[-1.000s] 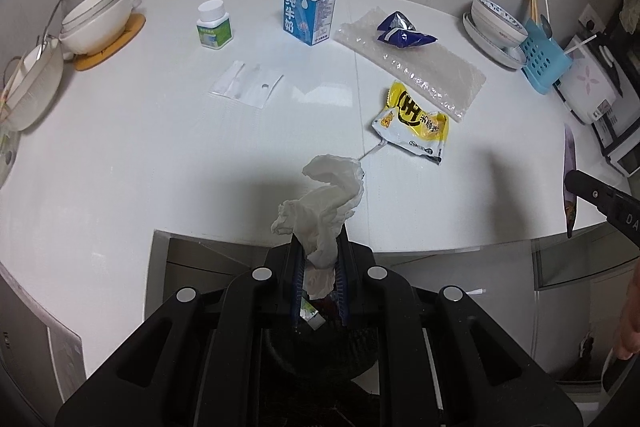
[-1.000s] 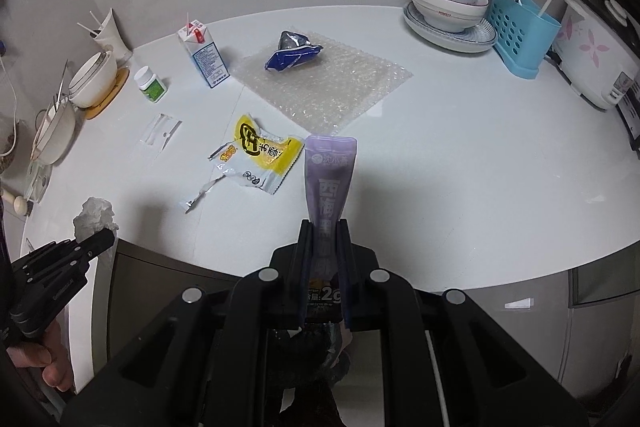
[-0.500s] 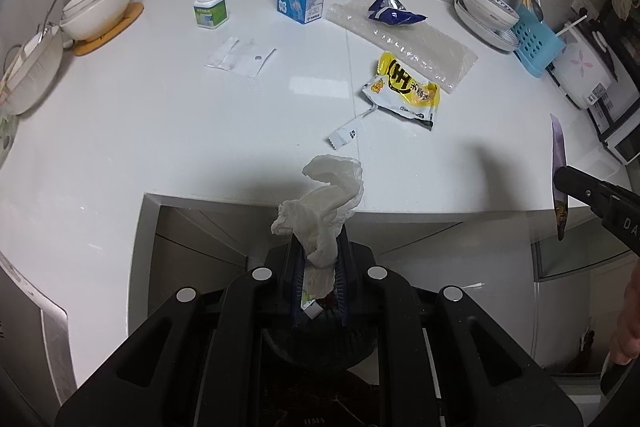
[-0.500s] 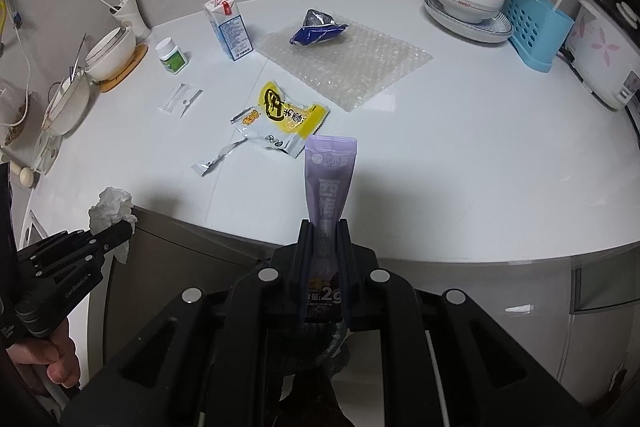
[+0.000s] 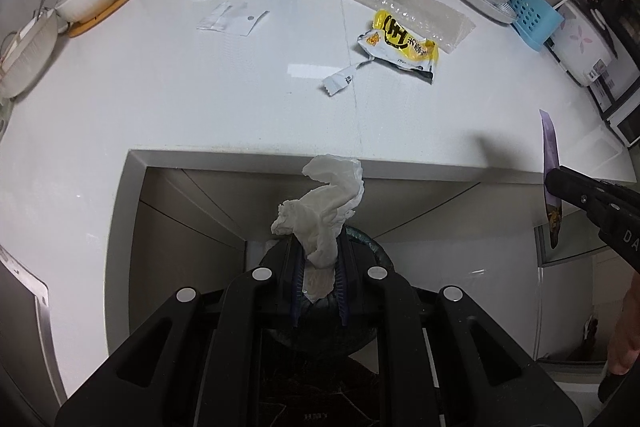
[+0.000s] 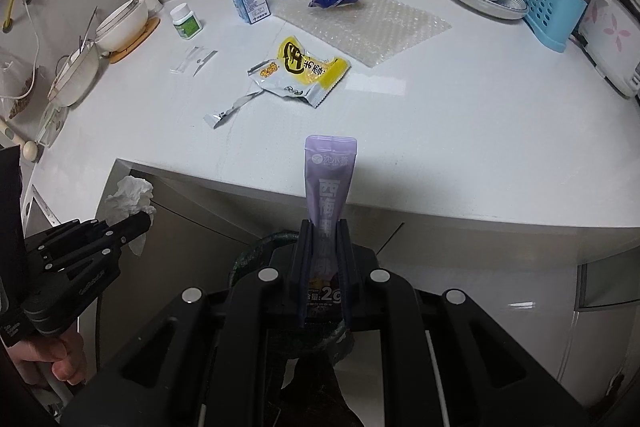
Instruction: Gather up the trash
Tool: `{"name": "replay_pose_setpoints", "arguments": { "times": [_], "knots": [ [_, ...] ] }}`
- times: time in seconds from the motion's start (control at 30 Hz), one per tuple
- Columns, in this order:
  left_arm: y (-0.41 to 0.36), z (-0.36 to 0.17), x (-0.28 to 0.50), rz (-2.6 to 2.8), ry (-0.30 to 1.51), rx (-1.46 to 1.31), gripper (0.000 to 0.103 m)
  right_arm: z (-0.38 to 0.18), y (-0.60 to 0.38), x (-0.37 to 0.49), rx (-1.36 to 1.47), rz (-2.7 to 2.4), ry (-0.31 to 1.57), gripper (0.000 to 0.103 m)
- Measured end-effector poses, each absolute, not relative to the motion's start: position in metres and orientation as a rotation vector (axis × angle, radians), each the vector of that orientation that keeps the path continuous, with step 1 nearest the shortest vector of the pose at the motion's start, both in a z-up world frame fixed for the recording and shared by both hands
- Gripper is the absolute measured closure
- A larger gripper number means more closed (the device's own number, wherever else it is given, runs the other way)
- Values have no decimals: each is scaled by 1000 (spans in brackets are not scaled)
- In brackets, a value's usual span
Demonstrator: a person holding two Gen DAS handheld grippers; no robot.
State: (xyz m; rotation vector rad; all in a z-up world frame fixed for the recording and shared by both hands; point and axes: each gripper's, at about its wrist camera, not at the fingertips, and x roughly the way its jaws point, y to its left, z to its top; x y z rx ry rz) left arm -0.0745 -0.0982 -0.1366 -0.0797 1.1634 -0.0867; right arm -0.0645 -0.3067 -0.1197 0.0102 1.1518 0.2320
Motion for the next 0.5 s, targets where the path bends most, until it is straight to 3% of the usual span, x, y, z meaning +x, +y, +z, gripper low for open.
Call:
{"name": "replay_pose_setpoints", "arguments": {
  "times": [0.5],
  "knots": [
    [-102,-181,-90,-86,1219,-78,90,-160,-297,-88,-8,275,1155,92]
  ]
}}
